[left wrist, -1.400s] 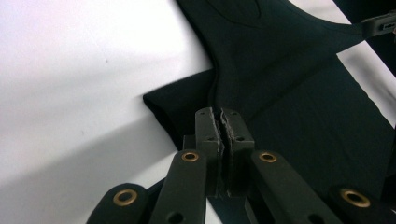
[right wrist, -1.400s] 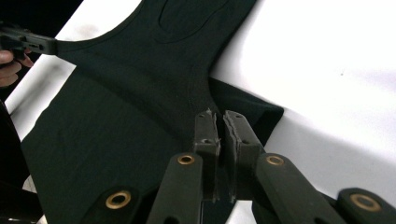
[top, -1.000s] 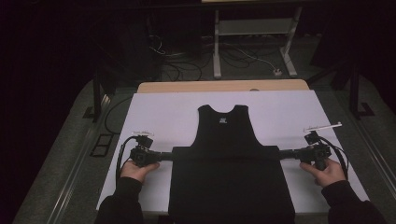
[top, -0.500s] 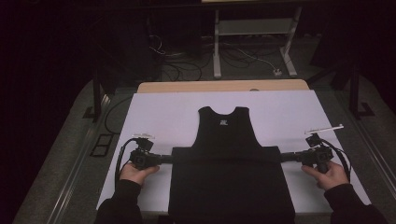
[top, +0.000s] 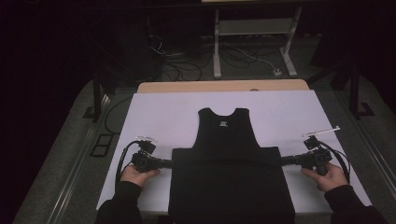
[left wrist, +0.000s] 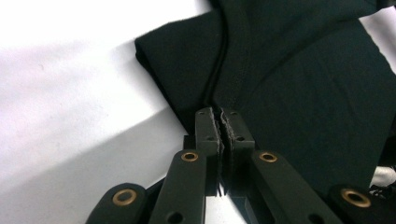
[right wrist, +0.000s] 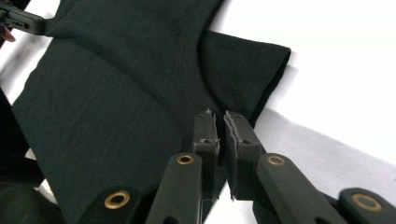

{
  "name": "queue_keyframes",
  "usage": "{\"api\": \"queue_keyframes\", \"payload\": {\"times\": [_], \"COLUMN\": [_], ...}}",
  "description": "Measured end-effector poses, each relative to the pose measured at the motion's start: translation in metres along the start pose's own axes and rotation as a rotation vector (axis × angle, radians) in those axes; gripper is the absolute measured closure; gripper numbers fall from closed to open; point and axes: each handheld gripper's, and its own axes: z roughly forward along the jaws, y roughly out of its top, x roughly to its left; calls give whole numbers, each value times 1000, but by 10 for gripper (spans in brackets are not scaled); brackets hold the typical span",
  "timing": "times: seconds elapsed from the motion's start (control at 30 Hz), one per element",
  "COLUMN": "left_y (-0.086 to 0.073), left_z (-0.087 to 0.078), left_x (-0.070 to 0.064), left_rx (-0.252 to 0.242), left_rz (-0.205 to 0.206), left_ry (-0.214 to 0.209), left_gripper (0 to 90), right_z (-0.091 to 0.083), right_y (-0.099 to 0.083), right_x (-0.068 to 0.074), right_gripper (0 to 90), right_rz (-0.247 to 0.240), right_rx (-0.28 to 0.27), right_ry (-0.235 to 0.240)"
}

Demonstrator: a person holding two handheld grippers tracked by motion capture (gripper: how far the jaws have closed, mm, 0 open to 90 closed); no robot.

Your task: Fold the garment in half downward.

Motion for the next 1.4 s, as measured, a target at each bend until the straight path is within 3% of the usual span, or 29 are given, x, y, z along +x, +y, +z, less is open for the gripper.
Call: {"api": "queue_keyframes", "payload": {"times": [0.17,0.27,0.37,0.53,0.67,0.9,1.1,1.27,1.4], "left_y": [0,1,3,5,7,9,13,17,20], "left_z": [3,3,3,5,2,-4,-9,-10,-13], "left_x": [1,-1,-4,-12,-14,-18,-15,-15,-14], "left_rx": [16,24,21,36,16,-30,-64,-64,-71], "left_rz": [-9,10,35,81,71,98,77,92,92], "left_ry": [2,13,6,45,33,68,86,111,114], "left_gripper": [846,828,752,620,545,361,279,174,122], "right_z": [1,2,1,-3,-4,-8,-12,-13,-15], "right_y": [0,-1,-1,-2,-1,1,4,9,14], "right_x": [2,4,5,7,10,13,14,17,15], "right_gripper": [813,796,774,677,549,376,312,206,184], "right_rz": [-20,-33,-41,-60,-102,-106,-125,-133,-129], "right_rx": [0,-3,-18,-56,-78,-106,-136,-134,-134], "right_ry": [-24,-34,-50,-71,-117,-134,-124,-120,-132]}}
